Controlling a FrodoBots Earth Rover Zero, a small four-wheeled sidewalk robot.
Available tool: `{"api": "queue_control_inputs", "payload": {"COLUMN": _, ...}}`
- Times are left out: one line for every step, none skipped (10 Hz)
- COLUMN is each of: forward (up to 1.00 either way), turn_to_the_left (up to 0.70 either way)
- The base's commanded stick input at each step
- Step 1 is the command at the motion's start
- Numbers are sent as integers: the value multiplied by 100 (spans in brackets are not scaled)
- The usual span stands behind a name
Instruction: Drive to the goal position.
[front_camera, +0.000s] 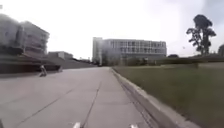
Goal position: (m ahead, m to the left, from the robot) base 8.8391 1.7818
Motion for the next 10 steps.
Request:
{"api": "queue_control_inputs", "payload": {"forward": 99, "turn_to_the_left": 0}}
{"api": "queue_control_inputs", "payload": {"forward": 99, "turn_to_the_left": 0}}
{"api": "queue_control_inputs", "payload": {"forward": 99, "turn_to_the_left": 0}}
{"api": "queue_control_inputs", "payload": {"forward": 99, "turn_to_the_left": 0}}
{"api": "queue_control_inputs", "payload": {"forward": 99, "turn_to_the_left": 0}}
{"api": "queue_control_inputs", "payload": {"forward": 99, "turn_to_the_left": 0}}
{"api": "queue_control_inputs", "payload": {"forward": 99, "turn_to_the_left": 0}}
{"api": "queue_control_inputs", "payload": {"forward": 99, "turn_to_the_left": 0}}
{"api": "queue_control_inputs", "payload": {"forward": 99, "turn_to_the_left": 0}}
{"api": "queue_control_inputs", "payload": {"forward": 99, "turn_to_the_left": 0}}
